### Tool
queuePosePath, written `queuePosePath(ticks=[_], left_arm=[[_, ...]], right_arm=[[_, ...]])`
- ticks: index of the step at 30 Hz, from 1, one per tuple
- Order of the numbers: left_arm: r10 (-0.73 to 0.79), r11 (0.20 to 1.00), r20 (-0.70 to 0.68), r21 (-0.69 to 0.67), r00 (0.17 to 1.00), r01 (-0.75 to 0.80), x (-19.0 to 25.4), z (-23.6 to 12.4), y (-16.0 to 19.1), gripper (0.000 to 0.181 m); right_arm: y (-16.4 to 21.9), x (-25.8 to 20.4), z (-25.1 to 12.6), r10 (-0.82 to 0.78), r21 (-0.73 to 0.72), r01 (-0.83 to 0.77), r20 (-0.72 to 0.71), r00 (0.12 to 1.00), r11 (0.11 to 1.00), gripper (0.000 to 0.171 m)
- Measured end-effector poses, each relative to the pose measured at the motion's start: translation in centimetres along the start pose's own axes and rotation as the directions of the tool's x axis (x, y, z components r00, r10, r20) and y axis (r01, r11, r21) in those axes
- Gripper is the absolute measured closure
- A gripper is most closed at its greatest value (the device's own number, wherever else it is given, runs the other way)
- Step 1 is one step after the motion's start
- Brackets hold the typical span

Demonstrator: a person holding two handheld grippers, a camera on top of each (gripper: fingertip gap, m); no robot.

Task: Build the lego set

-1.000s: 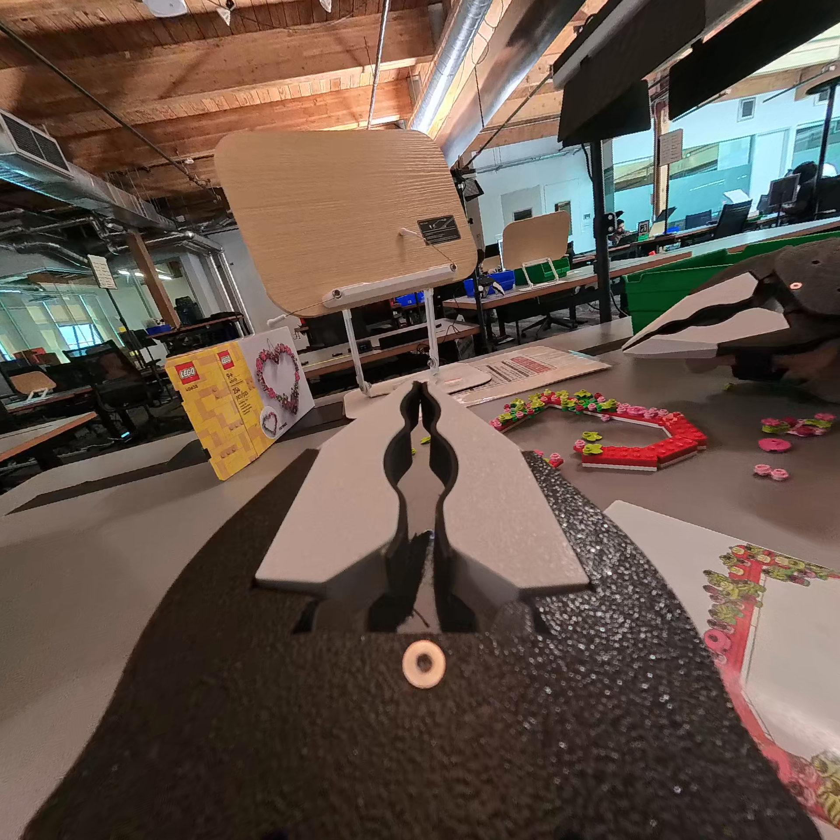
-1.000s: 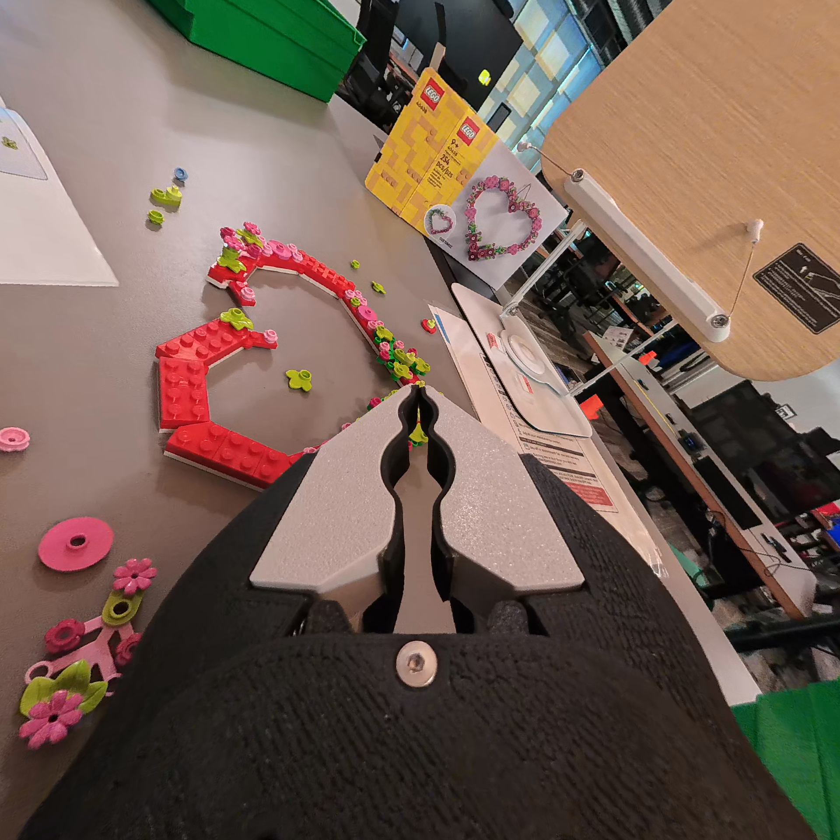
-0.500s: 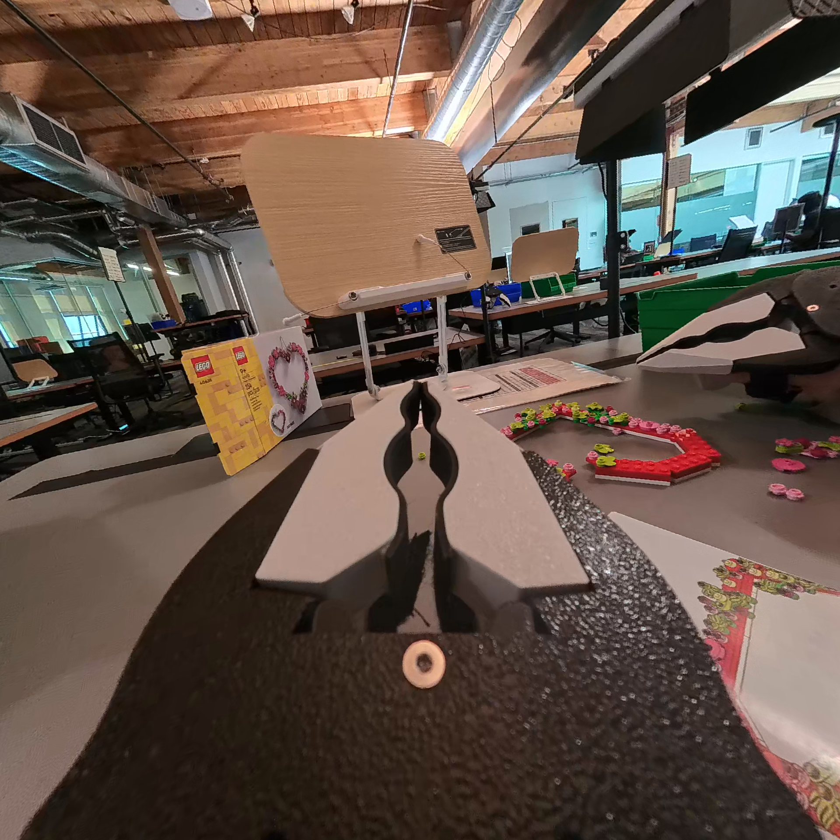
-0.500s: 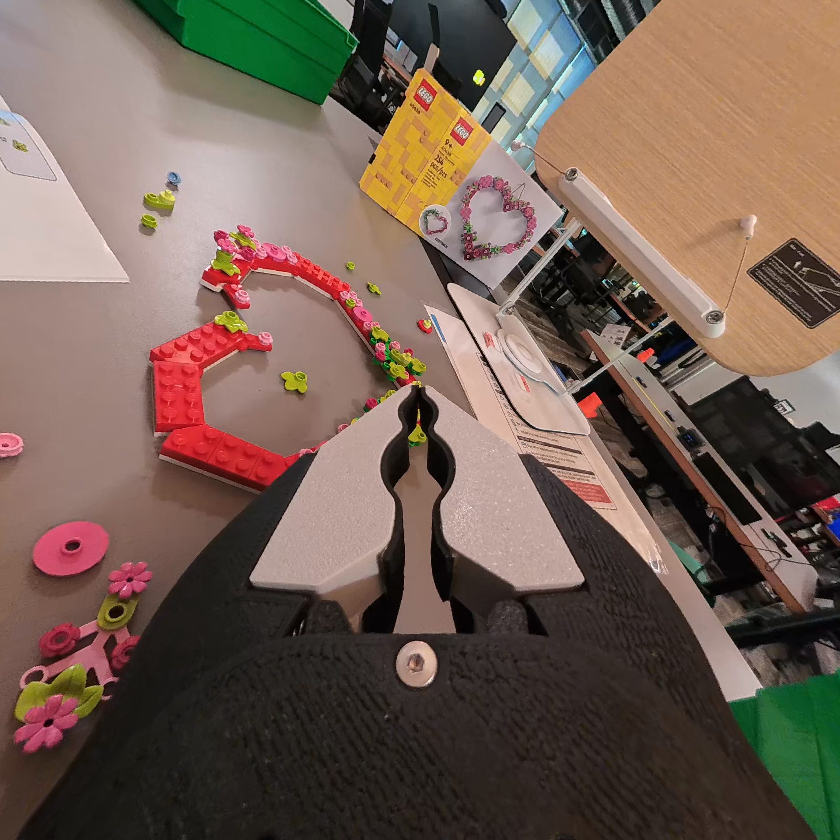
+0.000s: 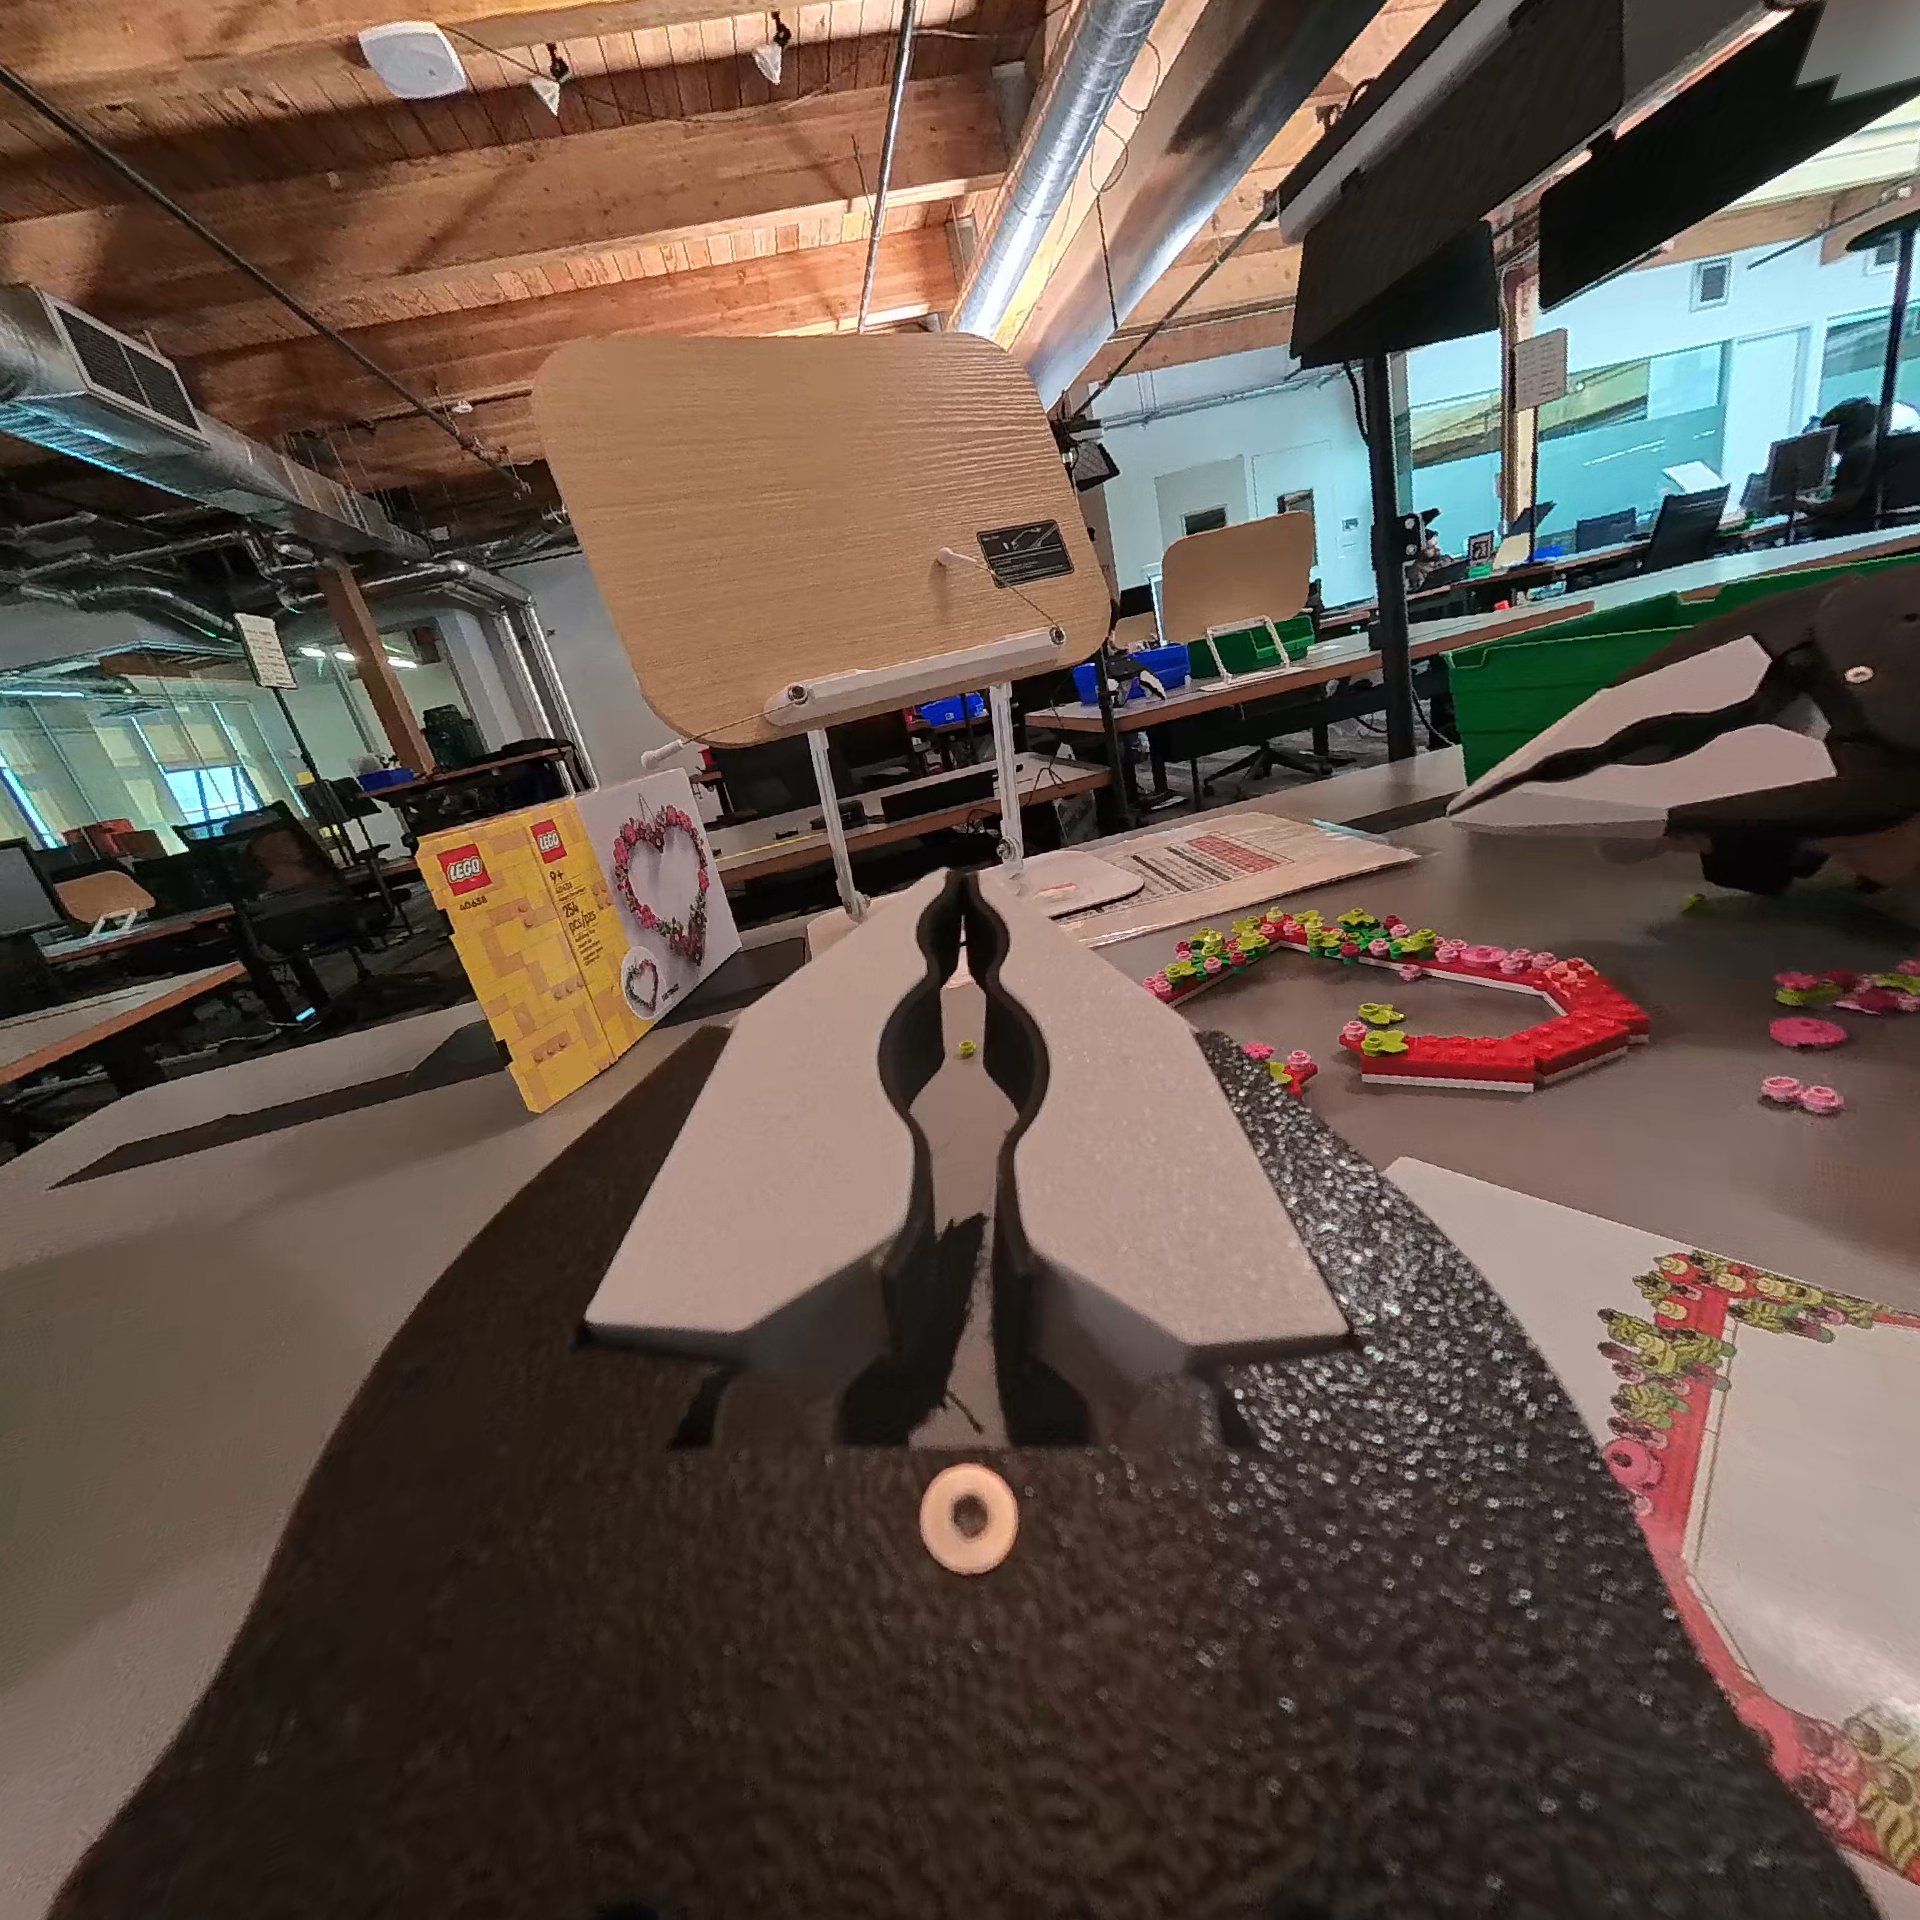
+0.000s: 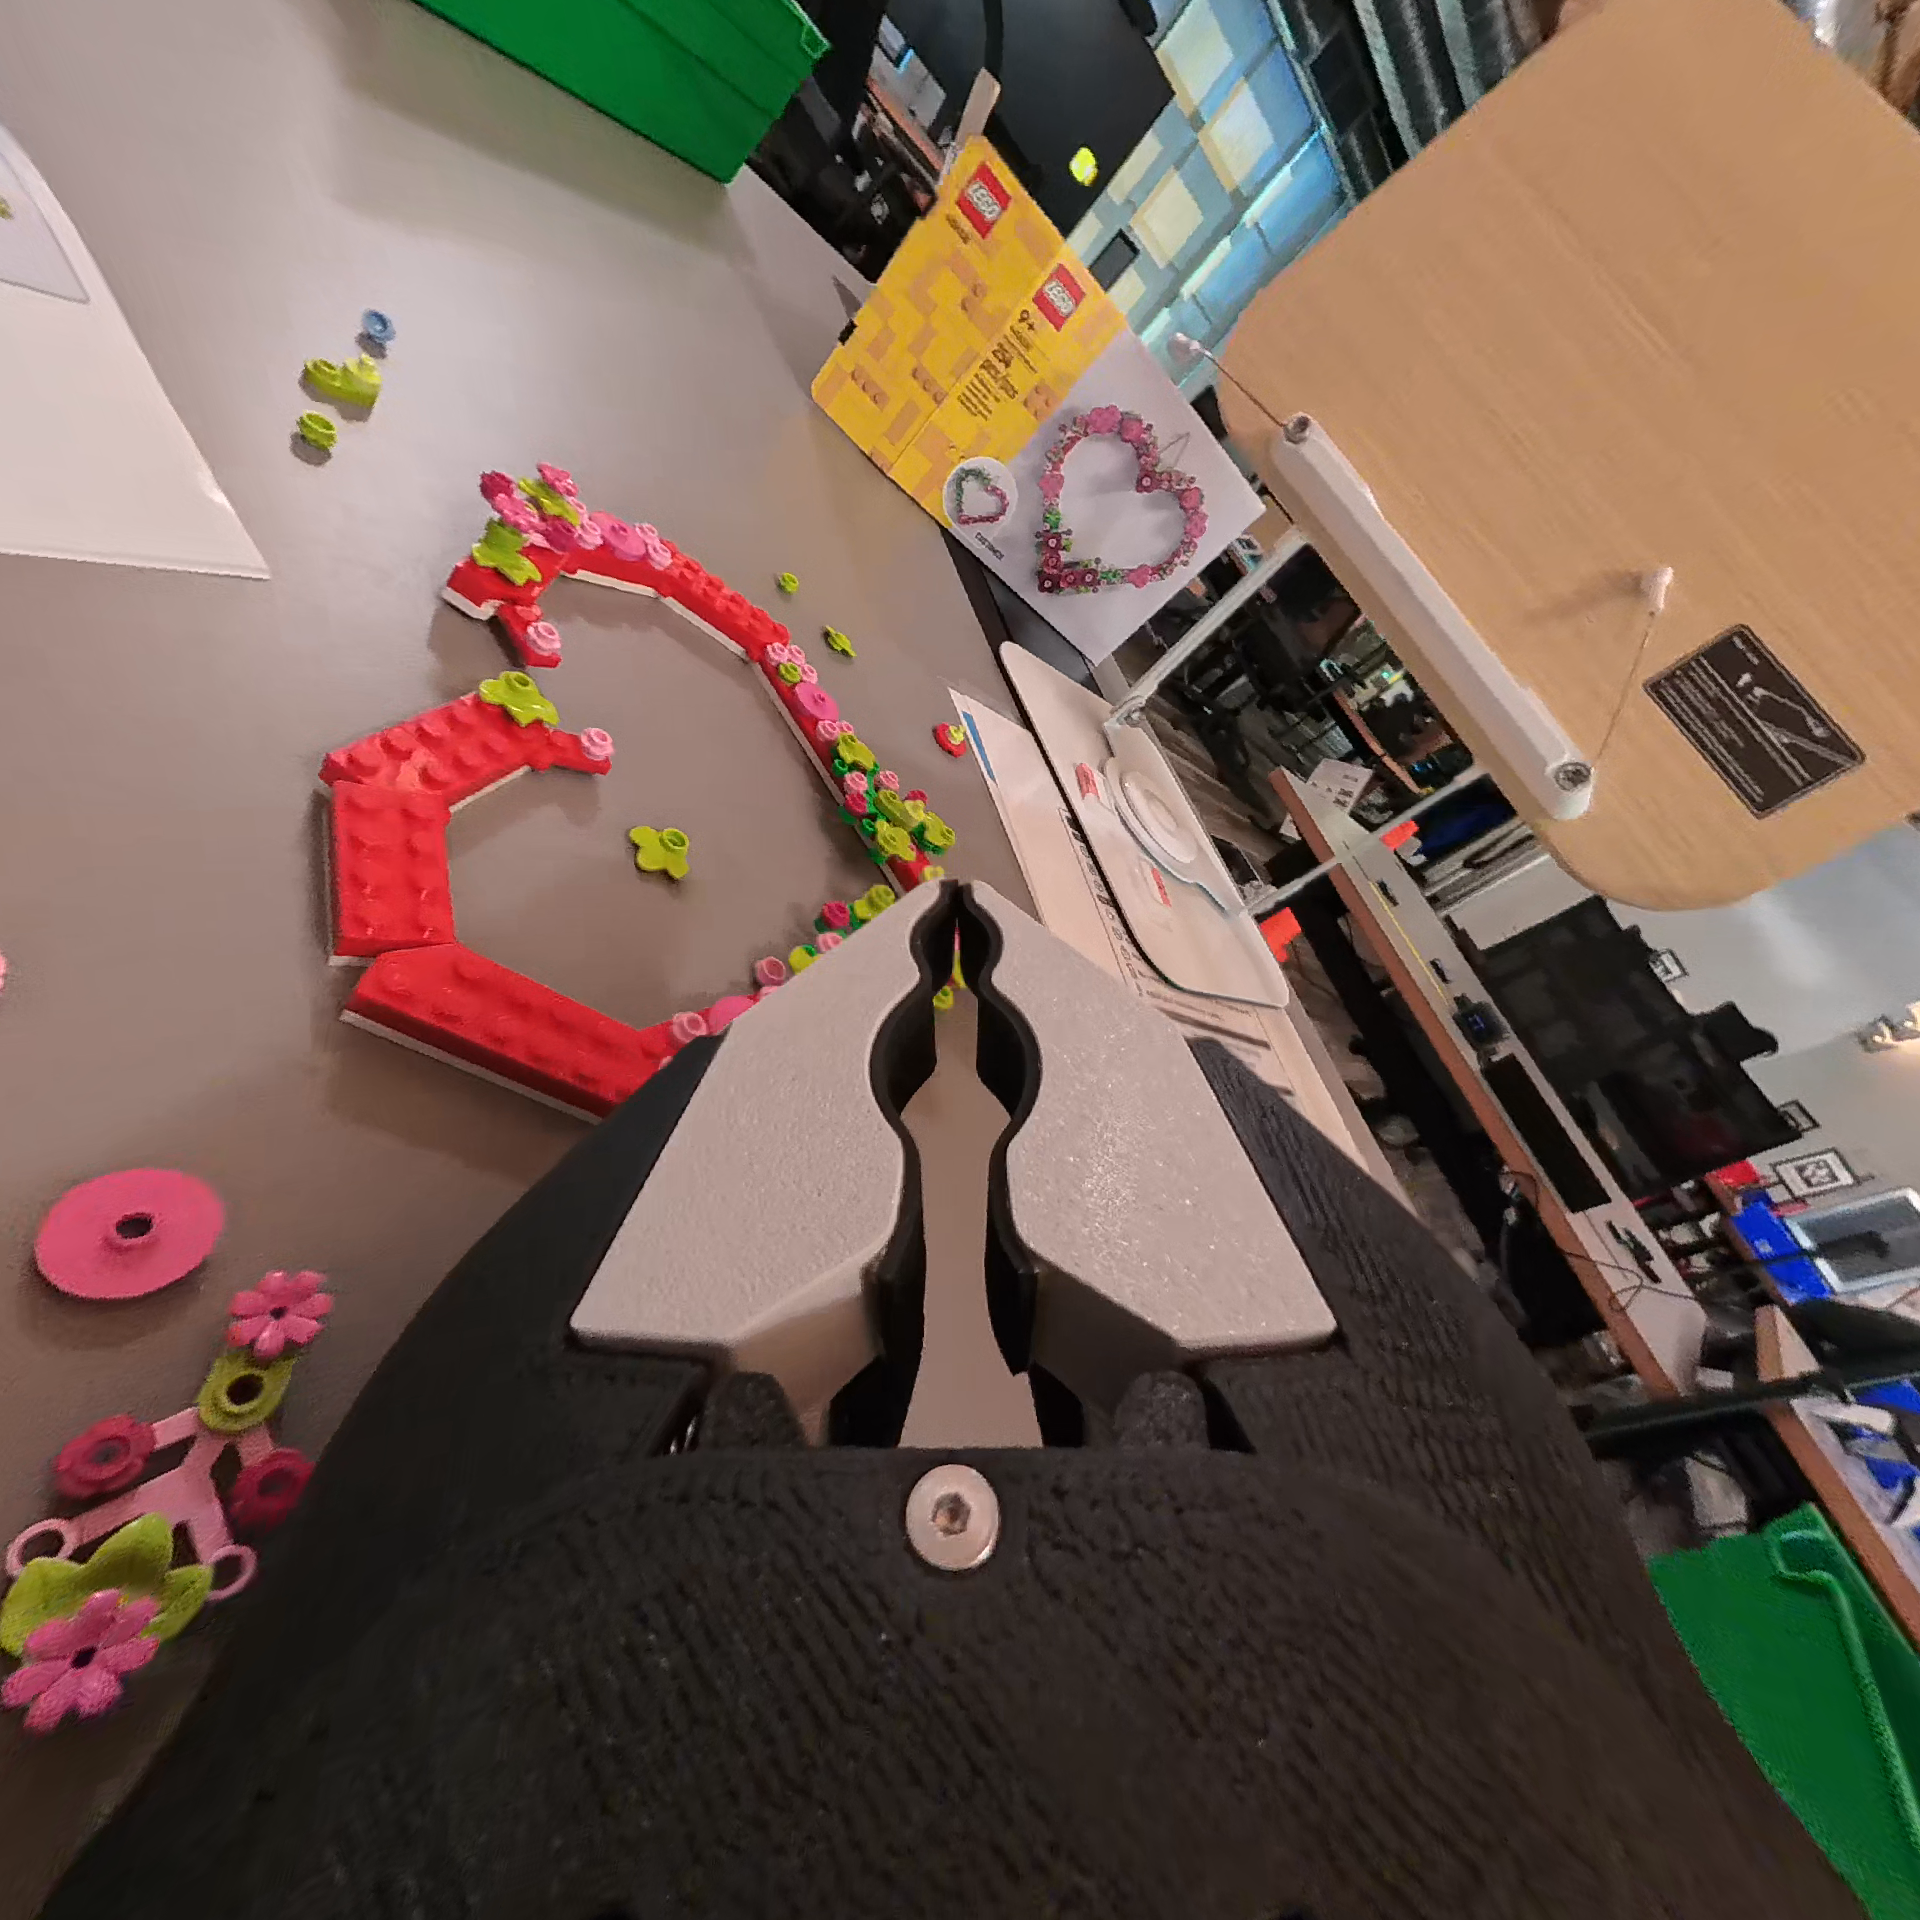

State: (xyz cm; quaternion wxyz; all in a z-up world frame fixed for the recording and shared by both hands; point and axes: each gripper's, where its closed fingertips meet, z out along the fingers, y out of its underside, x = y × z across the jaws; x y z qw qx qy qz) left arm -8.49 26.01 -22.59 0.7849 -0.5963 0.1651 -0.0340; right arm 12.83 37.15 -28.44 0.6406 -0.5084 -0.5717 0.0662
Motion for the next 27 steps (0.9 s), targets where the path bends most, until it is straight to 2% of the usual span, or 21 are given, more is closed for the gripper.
queuePosePath(ticks=[27], left_arm=[[0.009,1.0,-0.019,-0.005,1.0,-0.009,0.32,0.03,0.04,0.181]], right_arm=[[0.47,0.2,0.14,0.038,-0.016,-0.038,0.007,0.999,0.999,0.171]])
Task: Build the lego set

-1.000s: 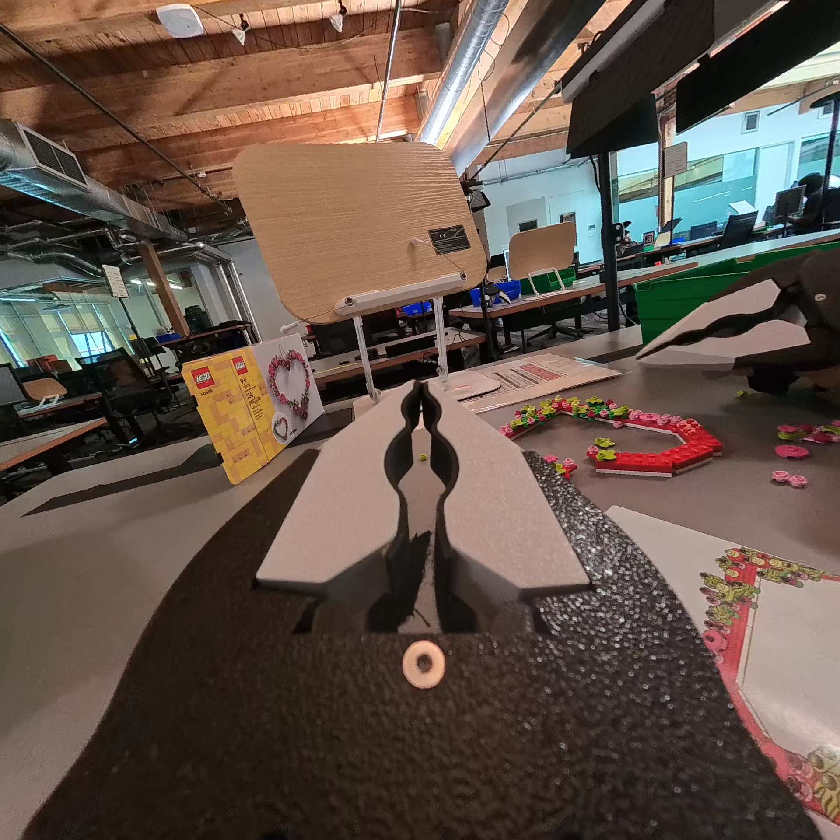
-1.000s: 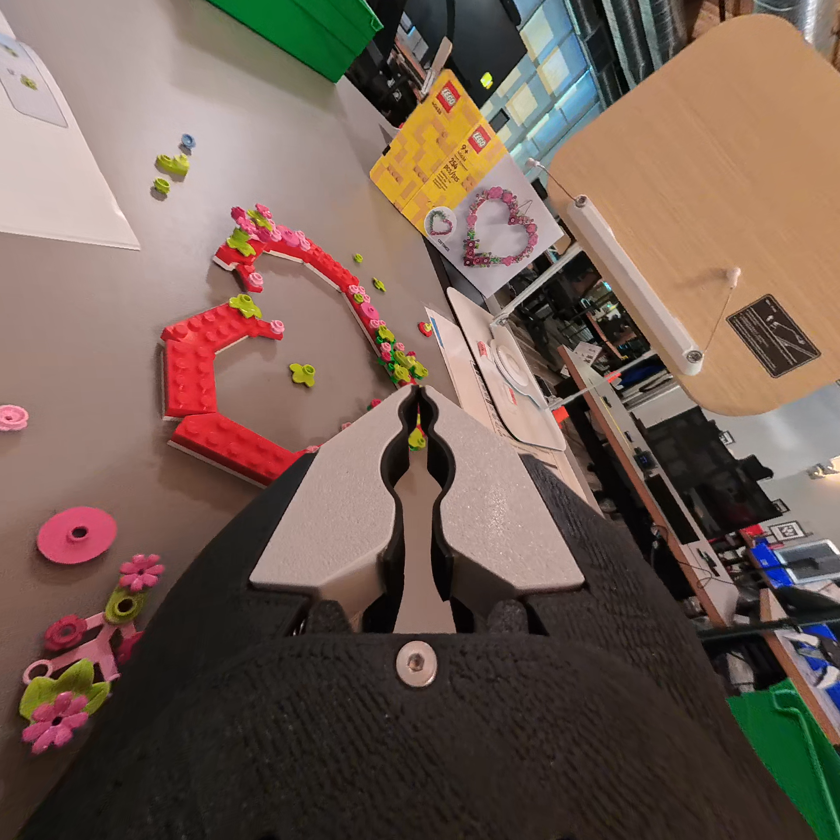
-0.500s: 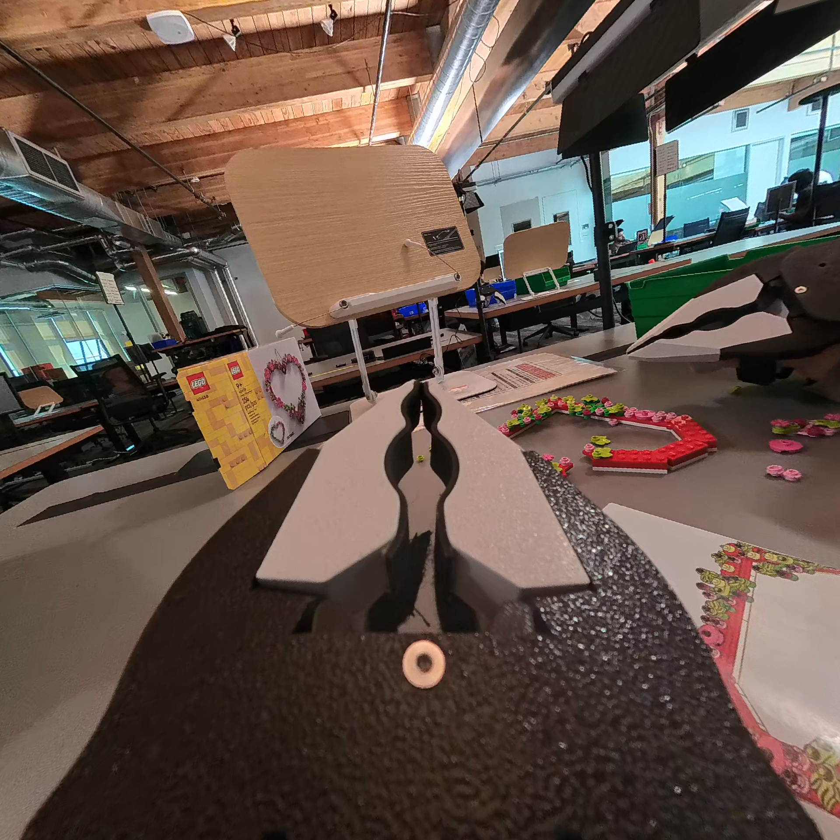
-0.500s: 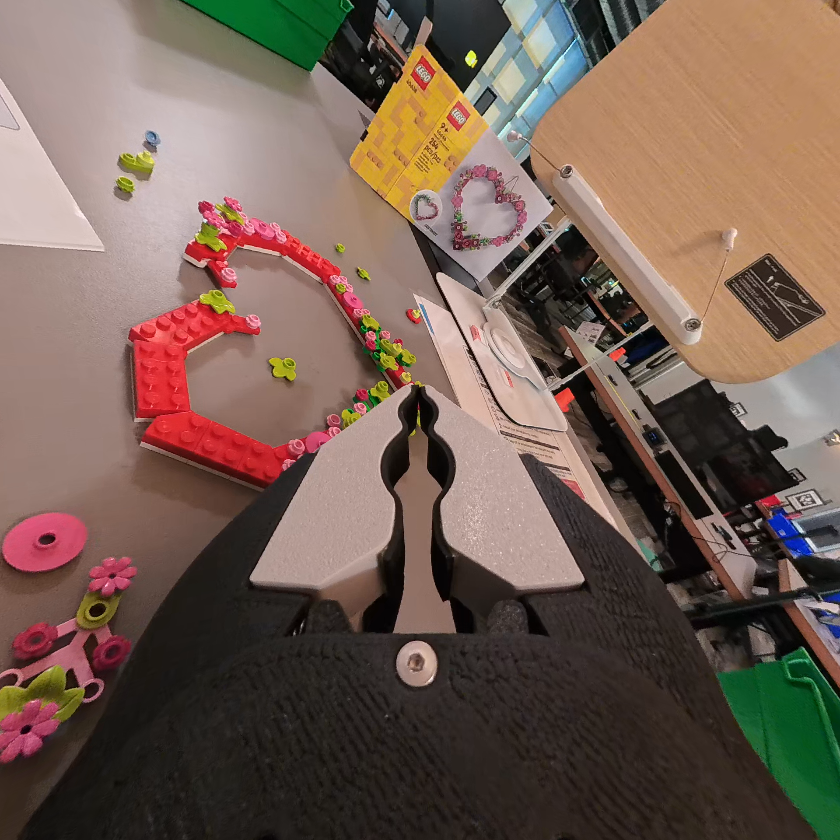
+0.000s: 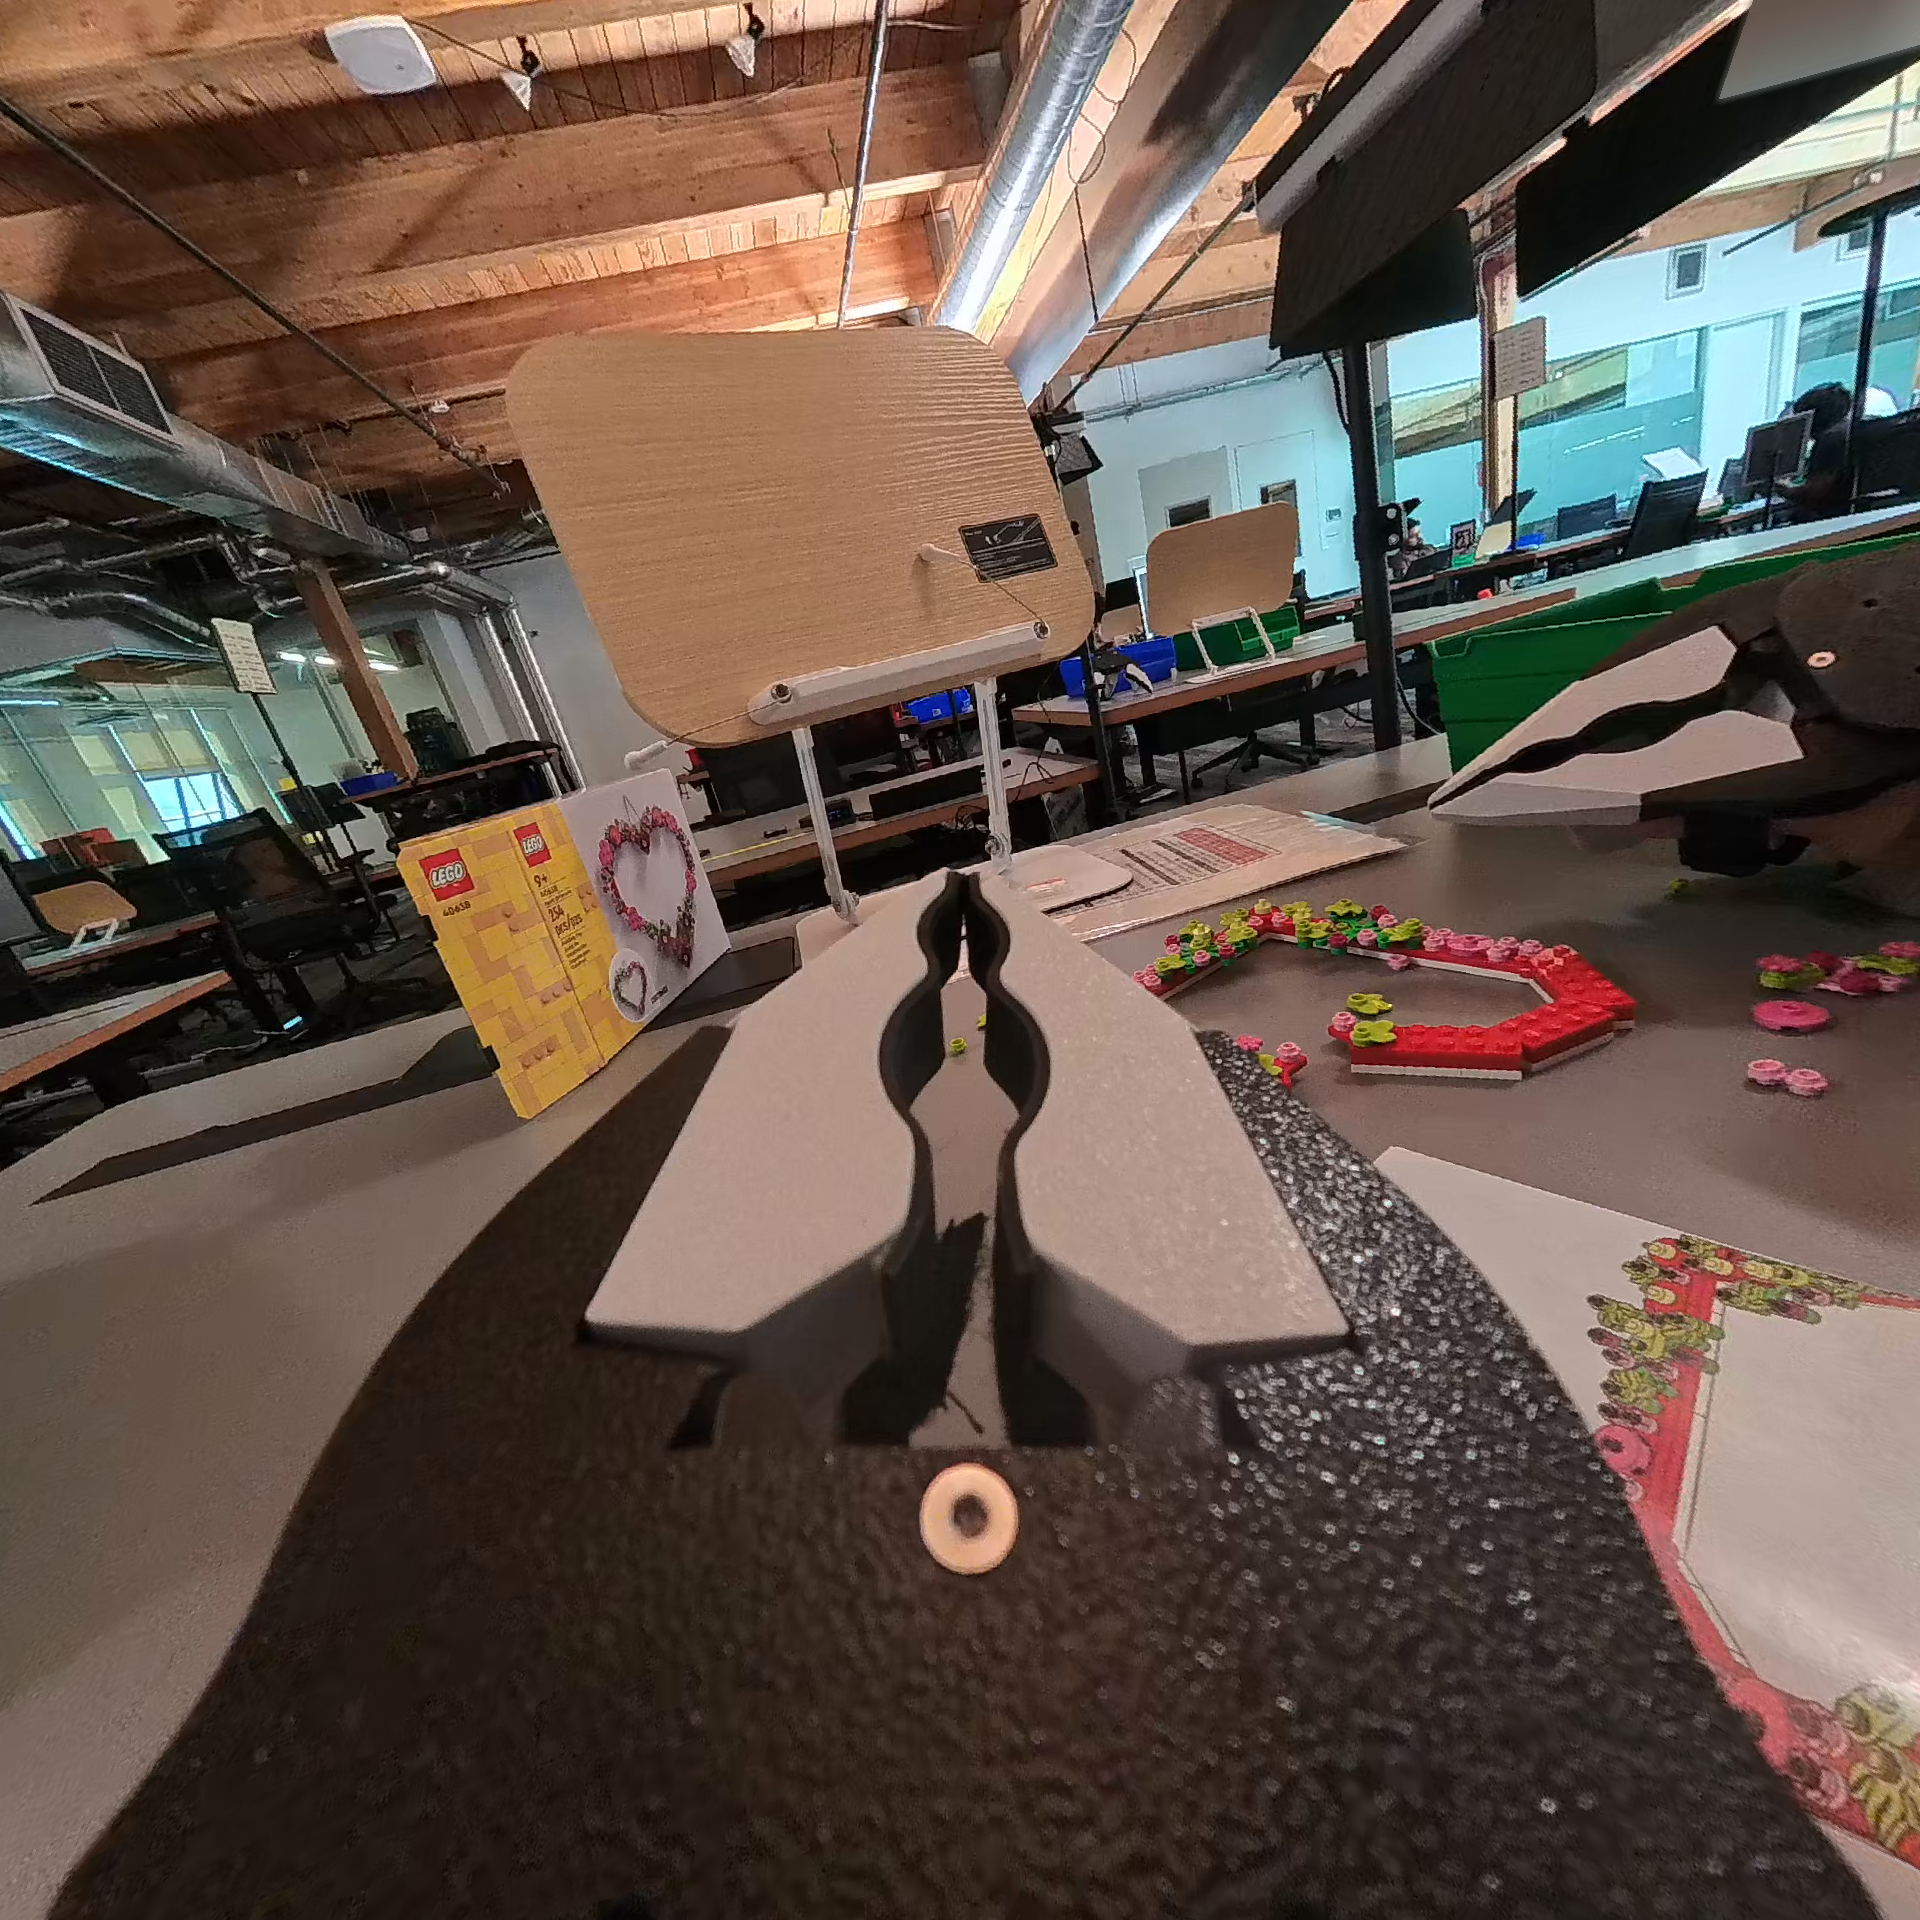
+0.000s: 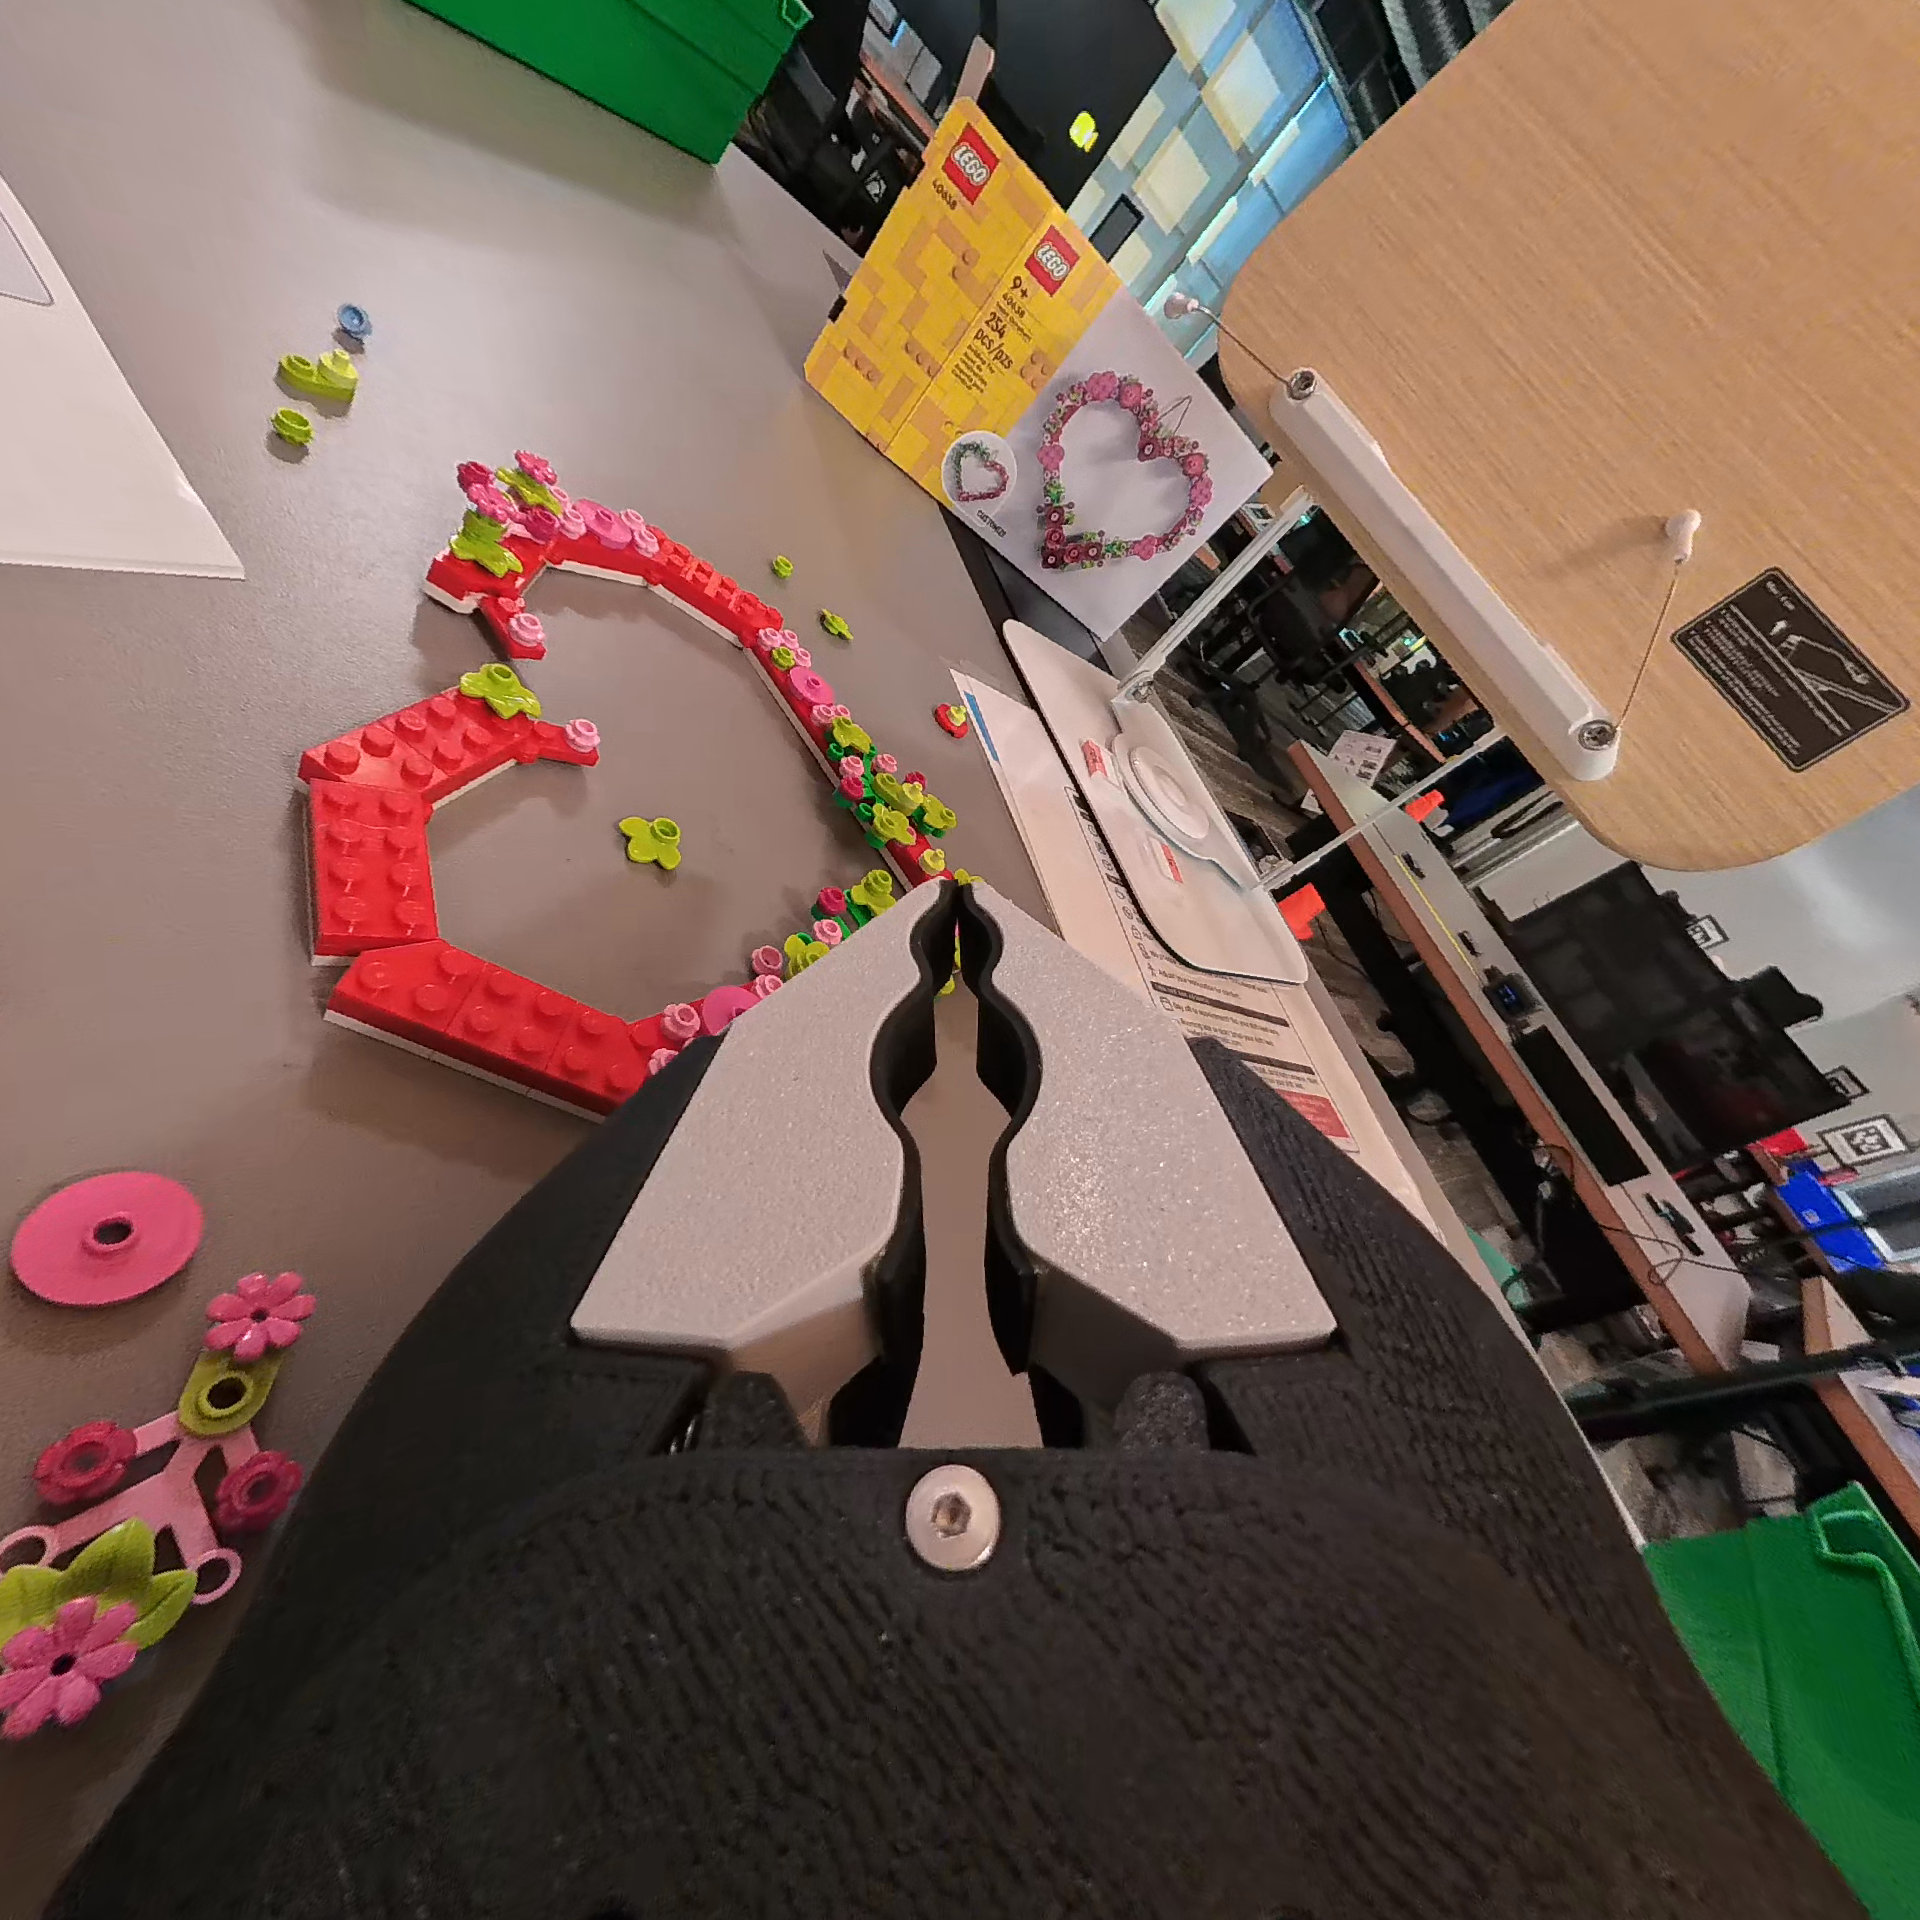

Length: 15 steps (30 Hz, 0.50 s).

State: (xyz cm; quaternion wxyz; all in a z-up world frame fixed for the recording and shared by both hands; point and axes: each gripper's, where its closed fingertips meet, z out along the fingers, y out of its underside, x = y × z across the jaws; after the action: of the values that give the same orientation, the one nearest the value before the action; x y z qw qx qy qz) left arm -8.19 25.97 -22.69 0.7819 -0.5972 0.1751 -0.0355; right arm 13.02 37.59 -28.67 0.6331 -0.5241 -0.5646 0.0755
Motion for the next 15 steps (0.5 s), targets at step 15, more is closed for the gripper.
queuePosePath(ticks=[15], left_arm=[[0.002,1.0,-0.005,-0.004,1.0,-0.003,0.06,0.02,0.03,0.181]], right_arm=[[0.6,0.05,0.04,-0.025,-0.035,0.025,0.003,1.0,0.999,0.171]])
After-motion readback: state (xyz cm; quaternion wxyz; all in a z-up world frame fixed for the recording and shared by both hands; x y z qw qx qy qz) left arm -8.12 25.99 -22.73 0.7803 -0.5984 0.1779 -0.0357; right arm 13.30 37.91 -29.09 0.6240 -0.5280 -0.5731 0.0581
